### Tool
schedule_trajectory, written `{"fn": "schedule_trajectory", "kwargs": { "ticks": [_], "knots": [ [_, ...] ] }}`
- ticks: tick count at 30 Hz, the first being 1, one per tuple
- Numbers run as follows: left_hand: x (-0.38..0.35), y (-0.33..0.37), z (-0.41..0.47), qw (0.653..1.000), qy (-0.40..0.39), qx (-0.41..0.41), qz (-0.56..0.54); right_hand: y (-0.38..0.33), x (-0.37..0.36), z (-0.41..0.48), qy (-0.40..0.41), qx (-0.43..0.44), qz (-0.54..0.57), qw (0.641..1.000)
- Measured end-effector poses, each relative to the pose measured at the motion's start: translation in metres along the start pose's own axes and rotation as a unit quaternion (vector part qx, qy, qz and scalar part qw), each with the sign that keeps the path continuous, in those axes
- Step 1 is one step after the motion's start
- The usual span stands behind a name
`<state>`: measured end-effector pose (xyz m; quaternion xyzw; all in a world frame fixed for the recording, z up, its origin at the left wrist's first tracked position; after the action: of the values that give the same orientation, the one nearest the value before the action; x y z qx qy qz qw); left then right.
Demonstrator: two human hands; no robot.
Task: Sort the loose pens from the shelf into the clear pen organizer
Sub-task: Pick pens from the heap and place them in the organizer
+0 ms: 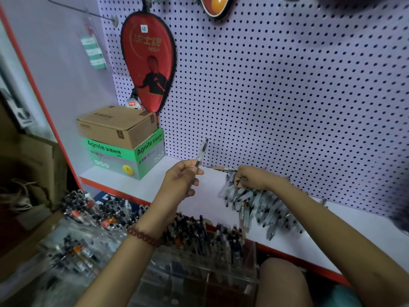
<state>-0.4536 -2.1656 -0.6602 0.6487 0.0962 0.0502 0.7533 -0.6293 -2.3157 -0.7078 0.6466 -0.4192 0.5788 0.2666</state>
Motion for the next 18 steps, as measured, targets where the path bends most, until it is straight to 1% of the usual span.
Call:
{"fn": "schedule_trajectory", "kwargs": {
  "ticks": [4,8,11,13,15,18],
  "knots": [
    [0.006,0.003,-0.001,1.000,0.008,0.001,0.001,0.009,0.004,-0.005,0.065,0.010,0.060,0.996],
    [0.007,0.003,-0.001,1.000,0.007,-0.002,-0.012,0.009,0.025,-0.022,0.161,0.034,0.102,0.981],
    [0.004,0.001,-0.002,0.999,-0.013,-0.004,-0.034,-0.007,0.050,-0.039,0.207,0.067,0.140,0.966],
    [0.001,0.001,-0.005,0.998,-0.031,-0.001,-0.049,-0.032,0.069,-0.054,0.231,0.106,0.152,0.955],
    [-0.001,0.003,-0.009,0.996,-0.041,0.001,-0.073,-0.068,0.088,-0.076,0.268,0.159,0.161,0.937],
    [0.002,0.007,-0.019,0.991,-0.033,0.010,-0.130,-0.130,0.103,-0.123,0.357,0.252,0.158,0.885]
  ]
}}
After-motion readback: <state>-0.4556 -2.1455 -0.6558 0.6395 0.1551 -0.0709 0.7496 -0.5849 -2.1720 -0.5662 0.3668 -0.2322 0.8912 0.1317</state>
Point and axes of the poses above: each hand's wrist, its own z-axis towards the middle knuckle, its own x-axis out of the back of the hand, y = z × x, the point moved 7 cm from there along z, towards the middle knuckle, and after that the axes turned 5 degrees about -x, right-handed, at the moved point
